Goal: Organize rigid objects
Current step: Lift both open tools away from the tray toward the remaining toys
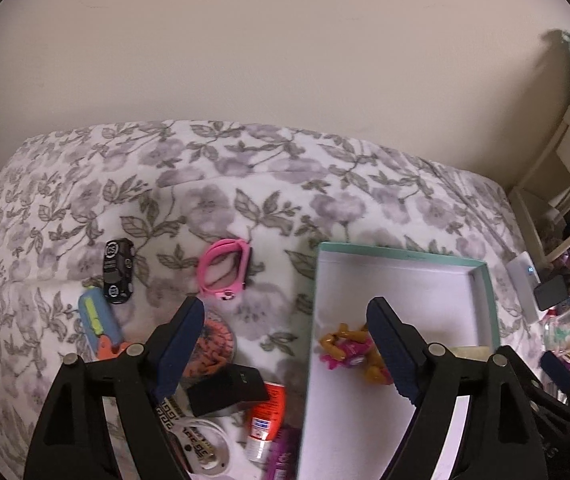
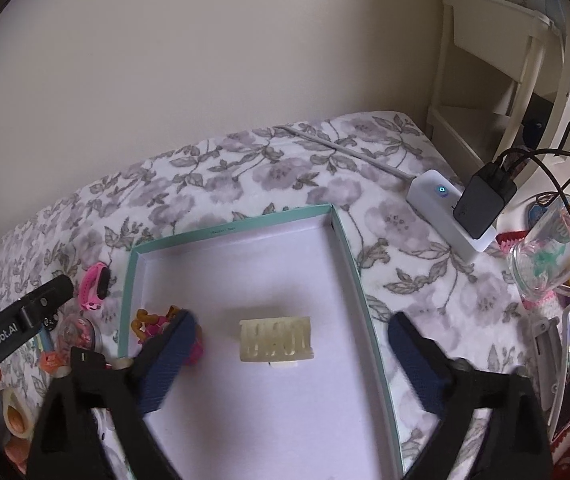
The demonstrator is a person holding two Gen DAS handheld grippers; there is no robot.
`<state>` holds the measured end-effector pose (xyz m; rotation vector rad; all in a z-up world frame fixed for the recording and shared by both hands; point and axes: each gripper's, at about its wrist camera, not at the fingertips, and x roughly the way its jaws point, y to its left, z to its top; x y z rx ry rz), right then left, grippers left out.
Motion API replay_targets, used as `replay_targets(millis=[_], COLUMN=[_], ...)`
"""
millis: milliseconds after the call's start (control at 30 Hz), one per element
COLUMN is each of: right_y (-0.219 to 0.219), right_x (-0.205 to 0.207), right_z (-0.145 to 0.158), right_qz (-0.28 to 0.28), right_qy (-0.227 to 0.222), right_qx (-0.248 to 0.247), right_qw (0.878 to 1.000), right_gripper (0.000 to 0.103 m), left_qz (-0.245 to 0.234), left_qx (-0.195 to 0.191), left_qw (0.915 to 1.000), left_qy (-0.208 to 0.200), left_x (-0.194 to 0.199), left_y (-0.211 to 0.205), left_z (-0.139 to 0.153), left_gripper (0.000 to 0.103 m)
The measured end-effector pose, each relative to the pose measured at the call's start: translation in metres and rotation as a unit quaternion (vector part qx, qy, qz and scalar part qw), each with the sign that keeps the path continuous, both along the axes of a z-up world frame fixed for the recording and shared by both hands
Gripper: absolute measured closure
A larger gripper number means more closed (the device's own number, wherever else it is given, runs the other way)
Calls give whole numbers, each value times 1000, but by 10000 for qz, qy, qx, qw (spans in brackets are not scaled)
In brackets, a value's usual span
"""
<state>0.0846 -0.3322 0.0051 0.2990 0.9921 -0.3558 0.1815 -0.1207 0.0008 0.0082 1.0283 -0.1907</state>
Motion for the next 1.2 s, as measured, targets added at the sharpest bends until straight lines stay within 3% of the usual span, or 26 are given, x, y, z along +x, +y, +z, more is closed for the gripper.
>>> replay_targets(millis=[300,400,600,833,1100,1200], right_y=[0,1,8,26,55,70], right_x=[-1,-2,-5,-18,-38,-48], right_z=[-3,-2,5,33,63,72], right_qz=[12,30,95,187,488,697], right_qy=[28,-14,-48,-376,-598,-713], right_qx=[-8,-11,-101,-205,-257,-245], right_qw=[10000,10000,9999,9989,9967,9947], right_gripper=[0,0,0,0,0,0], left_qz=[120,161,268,163,430,495], left_qx=[66,-3,-164,-484,-655,-930], left_qw=[9998,9997,9995,9986,9958,9929], left_qy=[138,163,64,-166,-468,-543], left_x=[2,2,-5,-25,-56,-67], left_y=[8,12,23,31,59,76], left_z=[-9,-8,6,37,61,64], left_gripper=[18,3,3,2,2,2])
